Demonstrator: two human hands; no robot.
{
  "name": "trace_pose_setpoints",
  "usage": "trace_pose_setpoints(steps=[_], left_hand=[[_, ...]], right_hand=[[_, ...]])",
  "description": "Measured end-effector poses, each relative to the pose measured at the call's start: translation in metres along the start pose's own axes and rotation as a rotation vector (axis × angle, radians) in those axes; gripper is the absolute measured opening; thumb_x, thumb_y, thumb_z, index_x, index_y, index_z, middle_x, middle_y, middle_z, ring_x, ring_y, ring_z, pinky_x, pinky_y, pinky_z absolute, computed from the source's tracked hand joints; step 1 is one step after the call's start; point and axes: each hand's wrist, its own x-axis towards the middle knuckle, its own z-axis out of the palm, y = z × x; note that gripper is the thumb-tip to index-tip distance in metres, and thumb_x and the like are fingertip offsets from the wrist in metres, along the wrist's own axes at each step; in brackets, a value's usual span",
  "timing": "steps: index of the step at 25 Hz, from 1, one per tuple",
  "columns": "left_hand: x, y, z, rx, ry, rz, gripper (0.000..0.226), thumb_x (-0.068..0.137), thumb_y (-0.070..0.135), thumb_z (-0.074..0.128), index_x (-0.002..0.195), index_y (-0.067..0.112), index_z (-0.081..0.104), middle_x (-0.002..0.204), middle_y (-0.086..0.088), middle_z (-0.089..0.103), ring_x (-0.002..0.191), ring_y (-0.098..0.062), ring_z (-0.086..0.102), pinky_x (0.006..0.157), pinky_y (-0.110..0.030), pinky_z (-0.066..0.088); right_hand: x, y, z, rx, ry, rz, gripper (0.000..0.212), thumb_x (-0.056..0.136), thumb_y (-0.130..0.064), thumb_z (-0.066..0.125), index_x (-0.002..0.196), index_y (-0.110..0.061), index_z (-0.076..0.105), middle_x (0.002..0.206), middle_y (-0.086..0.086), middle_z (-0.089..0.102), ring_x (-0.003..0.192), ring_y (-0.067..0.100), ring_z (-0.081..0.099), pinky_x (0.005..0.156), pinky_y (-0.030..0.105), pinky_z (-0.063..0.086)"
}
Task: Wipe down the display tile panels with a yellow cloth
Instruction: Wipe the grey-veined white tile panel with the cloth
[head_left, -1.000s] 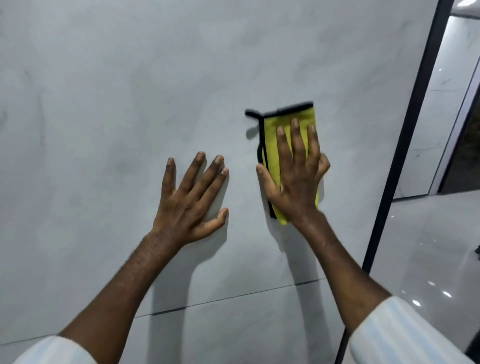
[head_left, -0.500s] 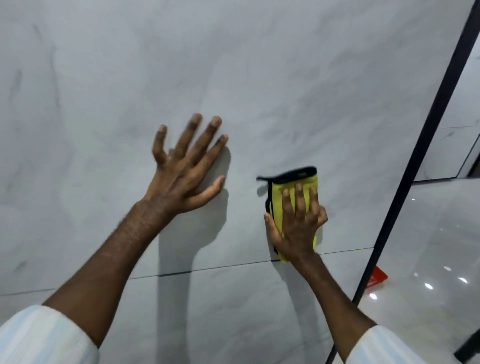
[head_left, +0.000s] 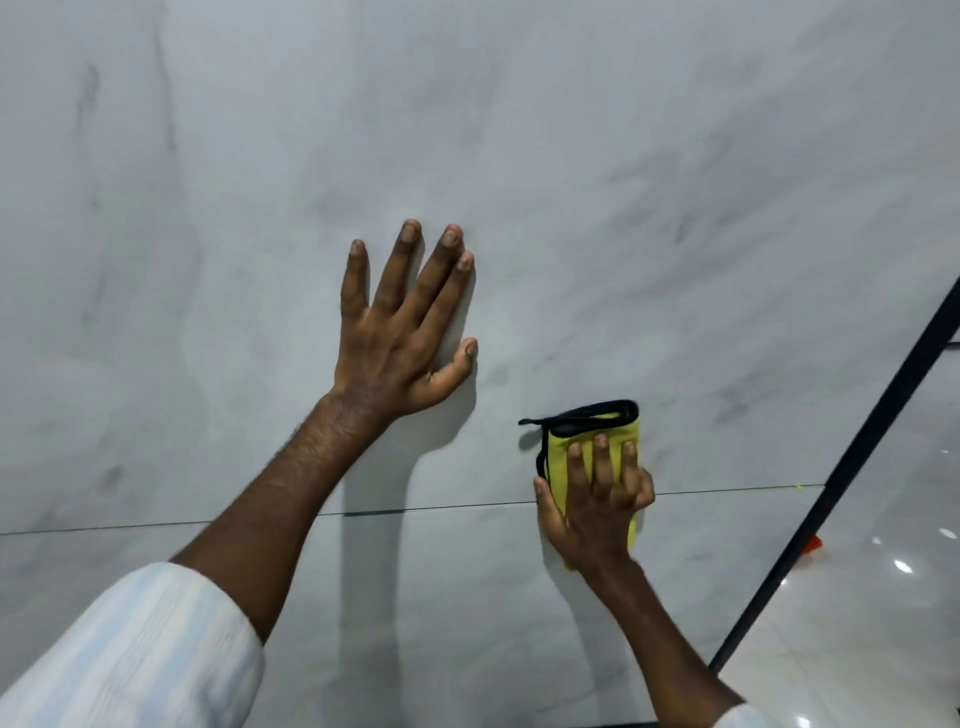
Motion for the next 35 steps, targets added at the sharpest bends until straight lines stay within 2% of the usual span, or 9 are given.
trace_pose_setpoints(steps=[2,8,10,15,19,22,24,29,35], left_hand=[[0.000,0.002,0.000,-0.038,-0.005,-0.002,0.074,0.097,0.045,0.055,0.158,0.005,0.041,0.164,-0.016,0.038,0.152,-0.044,0.032,0.120,-0.070,0.018],[-0.003,-0.002,0.000,-0.113,0.007,0.010,0.072,0.100,0.045,0.053,0.159,0.006,0.039,0.166,-0.015,0.035,0.155,-0.039,0.024,0.121,-0.068,0.018],[-0.003,-0.002,0.001,-0.119,0.005,0.022,0.071,0.101,0.044,0.052,0.159,0.006,0.039,0.167,-0.014,0.034,0.156,-0.038,0.021,0.123,-0.067,0.016],[-0.005,-0.003,0.002,-0.136,0.020,0.028,0.068,0.103,0.043,0.050,0.159,0.007,0.038,0.168,-0.013,0.032,0.157,-0.038,0.022,0.123,-0.066,0.018],[-0.003,-0.006,0.000,-0.142,0.018,0.036,0.070,0.099,0.043,0.054,0.158,0.007,0.041,0.169,-0.012,0.031,0.158,-0.038,0.022,0.124,-0.066,0.017],[0.001,-0.009,-0.011,-0.210,0.006,0.081,0.070,0.094,0.043,0.058,0.155,0.010,0.048,0.169,-0.011,0.031,0.158,-0.036,0.024,0.122,-0.066,0.020],[0.019,-0.026,-0.028,-0.250,0.058,0.089,0.067,0.094,0.043,0.060,0.153,0.013,0.052,0.167,-0.010,0.034,0.156,-0.029,0.031,0.119,-0.062,0.022],[0.131,-0.112,-0.065,-0.135,0.241,-0.016,0.066,0.100,0.044,0.052,0.158,0.013,0.043,0.169,-0.011,0.031,0.155,-0.028,0.032,0.119,-0.057,0.024],[0.168,-0.141,-0.048,0.047,0.166,-0.040,0.074,0.102,0.049,0.041,0.164,0.010,0.026,0.173,-0.012,0.019,0.161,-0.030,0.014,0.124,-0.060,0.017]], right_hand=[[0.016,-0.010,-0.006,0.048,0.003,0.021,0.092,0.093,-0.054,0.061,0.166,-0.024,0.015,0.174,0.002,0.005,0.148,0.041,0.026,0.102,0.058,0.036],[0.145,-0.066,-0.029,0.031,0.211,0.122,0.077,0.100,-0.056,0.053,0.160,-0.019,0.024,0.165,0.012,0.025,0.152,0.038,0.025,0.111,0.056,0.028],[0.125,-0.073,-0.021,0.003,0.209,0.157,0.076,0.102,-0.057,0.049,0.161,-0.018,0.023,0.166,0.012,0.025,0.152,0.039,0.025,0.111,0.058,0.030],[0.051,-0.080,-0.006,-0.002,0.076,0.137,0.074,0.104,-0.058,0.041,0.161,-0.018,0.018,0.175,0.001,0.002,0.150,0.041,0.024,0.106,0.063,0.038],[0.192,-0.075,-0.047,-0.016,0.199,0.085,0.075,0.102,-0.058,0.047,0.162,-0.018,0.026,0.168,0.011,0.026,0.153,0.039,0.026,0.110,0.059,0.032],[0.317,-0.080,-0.091,-0.019,0.277,0.097,0.076,0.097,-0.054,0.057,0.161,-0.019,0.036,0.169,0.010,0.031,0.155,0.035,0.026,0.108,0.050,0.030],[0.338,-0.084,-0.098,-0.036,0.296,0.091,0.076,0.097,-0.054,0.057,0.162,-0.021,0.036,0.170,0.007,0.029,0.157,0.032,0.024,0.107,0.050,0.031],[0.275,-0.089,-0.075,-0.027,0.255,0.113,0.078,0.095,-0.052,0.060,0.162,-0.023,0.030,0.171,0.006,0.026,0.157,0.033,0.022,0.105,0.055,0.031],[0.456,-0.101,-0.134,-0.003,0.274,0.013,0.078,0.094,-0.059,0.050,0.163,-0.029,0.030,0.172,0.000,0.022,0.158,0.029,0.019,0.105,0.056,0.031]])
